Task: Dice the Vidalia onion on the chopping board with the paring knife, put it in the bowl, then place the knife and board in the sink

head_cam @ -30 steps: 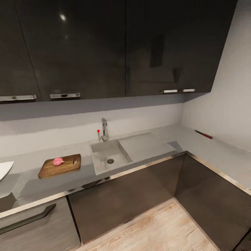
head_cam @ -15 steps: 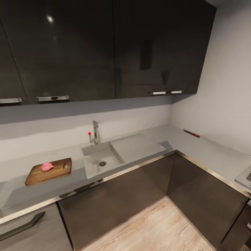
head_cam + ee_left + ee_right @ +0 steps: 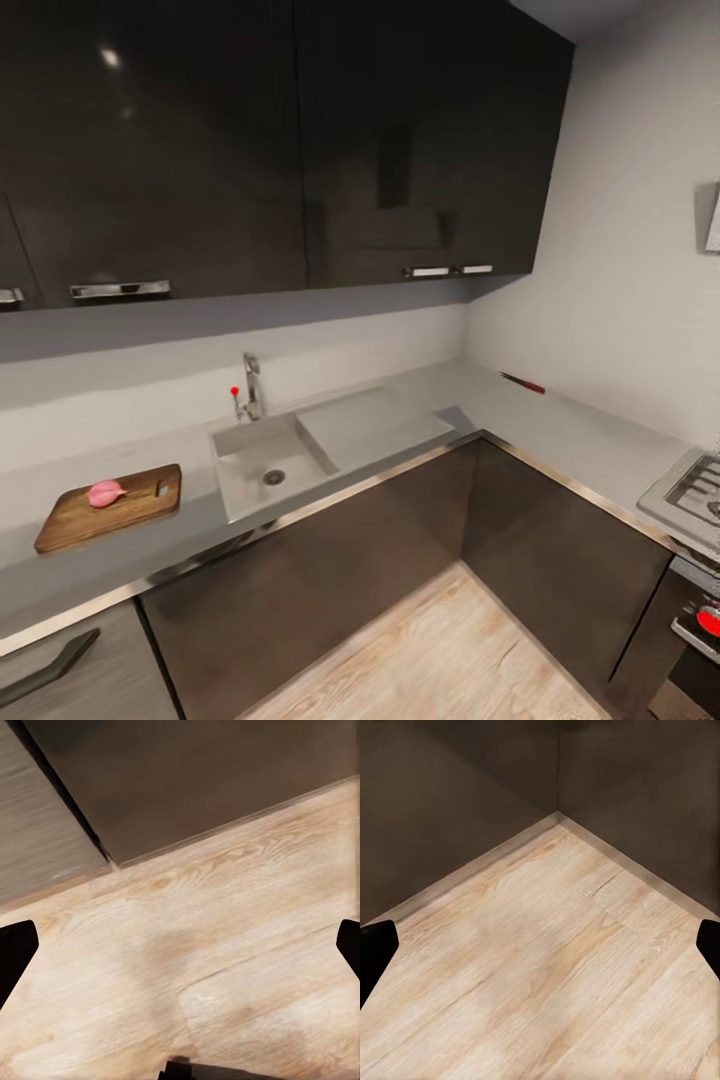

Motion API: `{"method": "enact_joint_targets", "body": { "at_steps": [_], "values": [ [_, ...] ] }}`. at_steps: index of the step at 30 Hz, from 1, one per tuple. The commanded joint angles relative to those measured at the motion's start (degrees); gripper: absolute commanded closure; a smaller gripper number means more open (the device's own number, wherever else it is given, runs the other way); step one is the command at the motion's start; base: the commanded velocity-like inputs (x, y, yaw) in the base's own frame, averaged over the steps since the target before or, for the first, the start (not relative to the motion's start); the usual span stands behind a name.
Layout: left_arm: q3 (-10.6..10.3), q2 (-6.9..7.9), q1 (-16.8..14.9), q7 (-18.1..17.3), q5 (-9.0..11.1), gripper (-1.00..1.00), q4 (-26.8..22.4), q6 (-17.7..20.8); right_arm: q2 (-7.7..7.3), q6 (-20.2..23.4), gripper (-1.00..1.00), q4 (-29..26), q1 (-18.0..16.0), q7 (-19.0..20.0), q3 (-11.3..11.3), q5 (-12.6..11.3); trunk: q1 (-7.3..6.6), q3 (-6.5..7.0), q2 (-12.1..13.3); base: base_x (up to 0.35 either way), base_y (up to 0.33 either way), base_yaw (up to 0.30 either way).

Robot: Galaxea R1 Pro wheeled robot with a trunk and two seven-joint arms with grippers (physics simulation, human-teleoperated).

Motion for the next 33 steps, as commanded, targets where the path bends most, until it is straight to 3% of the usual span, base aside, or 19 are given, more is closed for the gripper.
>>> {"method": "enact_joint_targets", "body": {
  "at_steps": [1, 10, 23, 33],
  "values": [
    [-0.49, 0.05, 0.00, 0.39, 0.31, -1.00, -0.08, -0.13, -0.03, -0.08, -1.00, -0.05, 0.02, -0.14, 0.14, -0.26, 0.02, 0.03, -0.03, 0.000, 0.000, -0.080],
    [-0.49, 0.05, 0.00, 0.39, 0.31, -1.00, -0.08, -0.13, -0.02, -0.05, -1.00, -0.05, 0.02, -0.14, 0.14, -0.26, 0.02, 0.08, -0.03, 0.000, 0.000, -0.081],
    [-0.49, 0.01, 0.00, 0.39, 0.31, -1.00, -0.08, -0.10, -0.02, -0.01, -1.00, -0.05, 0.02, -0.11, 0.11, -0.26, 0.02, 0.08, -0.03, 0.000, 0.000, -0.268],
    [-0.49, -1.01, 0.00, 0.39, 0.21, -1.00, 1.27, -0.13, -0.02, -0.01, -1.00, -0.05, 0.02, -0.11, 0.12, -0.26, 0.02, 0.08, -0.03, 0.000, 0.000, -0.278]
  ]
}}
